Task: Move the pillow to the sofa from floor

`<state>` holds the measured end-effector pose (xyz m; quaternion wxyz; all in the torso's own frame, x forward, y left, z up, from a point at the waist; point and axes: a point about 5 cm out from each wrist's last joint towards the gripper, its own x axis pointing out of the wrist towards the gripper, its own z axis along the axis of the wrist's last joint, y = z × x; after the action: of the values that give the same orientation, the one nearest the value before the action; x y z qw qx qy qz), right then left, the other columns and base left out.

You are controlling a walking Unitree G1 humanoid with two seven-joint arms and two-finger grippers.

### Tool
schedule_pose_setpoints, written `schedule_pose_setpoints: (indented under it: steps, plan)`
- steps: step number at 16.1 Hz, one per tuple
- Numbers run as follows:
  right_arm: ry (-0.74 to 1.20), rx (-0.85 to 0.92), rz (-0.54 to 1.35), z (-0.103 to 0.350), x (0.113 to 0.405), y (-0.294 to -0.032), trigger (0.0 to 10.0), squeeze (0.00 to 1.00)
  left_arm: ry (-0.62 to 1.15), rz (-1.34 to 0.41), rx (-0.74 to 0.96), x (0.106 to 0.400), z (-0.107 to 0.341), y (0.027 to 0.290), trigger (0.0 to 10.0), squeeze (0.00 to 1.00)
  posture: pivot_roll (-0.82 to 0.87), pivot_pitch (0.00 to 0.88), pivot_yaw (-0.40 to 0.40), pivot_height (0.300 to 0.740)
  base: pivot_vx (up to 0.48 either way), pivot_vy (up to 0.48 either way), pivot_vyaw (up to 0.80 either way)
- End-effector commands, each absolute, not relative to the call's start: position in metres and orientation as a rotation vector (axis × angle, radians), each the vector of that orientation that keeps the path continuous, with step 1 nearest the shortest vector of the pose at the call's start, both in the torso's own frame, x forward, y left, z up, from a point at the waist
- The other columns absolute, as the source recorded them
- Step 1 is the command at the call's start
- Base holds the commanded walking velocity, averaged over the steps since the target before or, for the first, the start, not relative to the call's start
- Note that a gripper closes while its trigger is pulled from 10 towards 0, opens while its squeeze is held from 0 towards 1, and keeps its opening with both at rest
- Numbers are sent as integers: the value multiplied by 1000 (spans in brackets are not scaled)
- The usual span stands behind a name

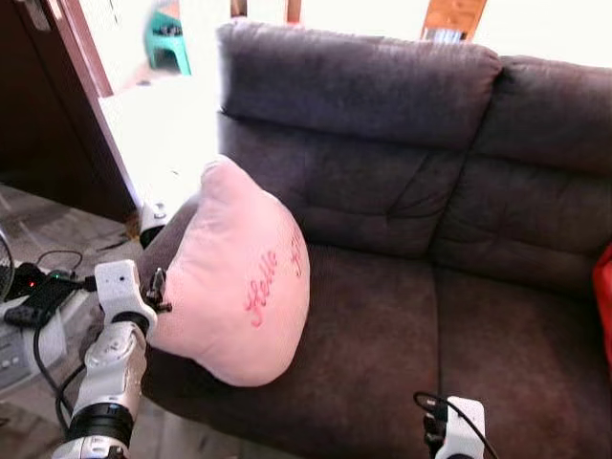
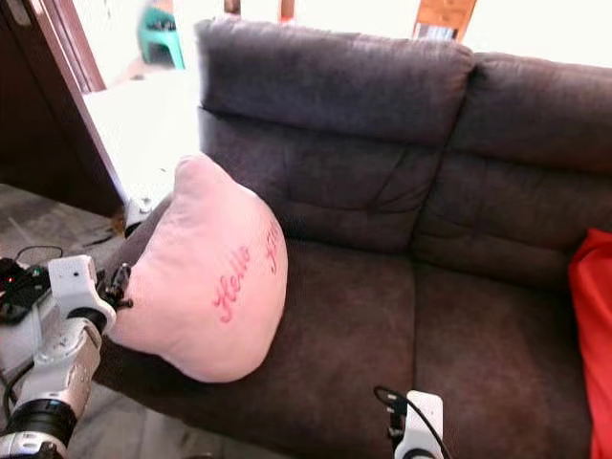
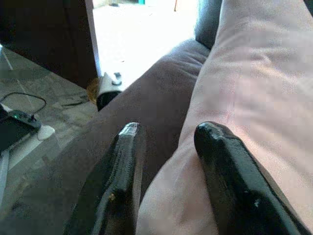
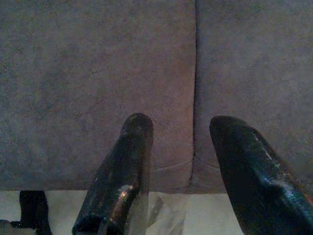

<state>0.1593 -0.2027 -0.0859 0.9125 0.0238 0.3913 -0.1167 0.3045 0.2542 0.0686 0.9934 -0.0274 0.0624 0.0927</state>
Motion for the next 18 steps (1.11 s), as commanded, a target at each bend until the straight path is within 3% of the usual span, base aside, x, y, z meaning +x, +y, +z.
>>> schedule_pose_setpoints:
  steps: [1,4,5,6,7,10,11,13,15,16,18]
  plan:
    - [823,63,-245,-88,157,-202,10000,0,81,204,-56,305,75,255,10000,1000,84,37,-41,740,0,0,0]
    - [830,75,-251,-89,155,-201,10000,0,-76,275,-37,309,100,263,10000,1000,84,31,-36,740,0,0,0]
    - [833,78,-252,-89,154,-201,10000,0,-165,338,57,307,120,270,10000,1000,89,36,-36,740,0,0,0]
    - [835,80,-251,-89,153,-201,10000,0,-205,386,107,304,127,276,10000,784,90,40,-35,740,0,0,0]
    - [846,83,-253,-91,150,-201,10000,0,-198,541,204,291,127,294,10000,0,97,46,-32,740,0,0,0]
    - [885,88,-250,-95,143,-198,10000,0,209,873,399,233,57,339,10000,0,105,53,-28,740,0,0,0]
    - [897,83,-242,-96,142,-196,10000,0,388,888,369,216,27,341,10000,0,105,53,-28,740,0,0,0]
    - [919,82,-237,-97,140,-196,10000,0,624,729,290,194,-19,317,10000,0,102,54,-28,740,0,0,0]
    - [941,69,-214,-98,140,-197,10000,0,715,324,132,197,-48,263,10000,0,99,59,-37,740,0,0,0]
    - [951,70,-205,-98,140,-196,10000,0,733,165,130,199,-55,240,10000,0,93,58,-38,740,0,0,0]
    - [968,60,-173,-99,139,-192,10000,0,783,92,68,200,-64,220,10000,0,83,57,-38,740,0,0,0]
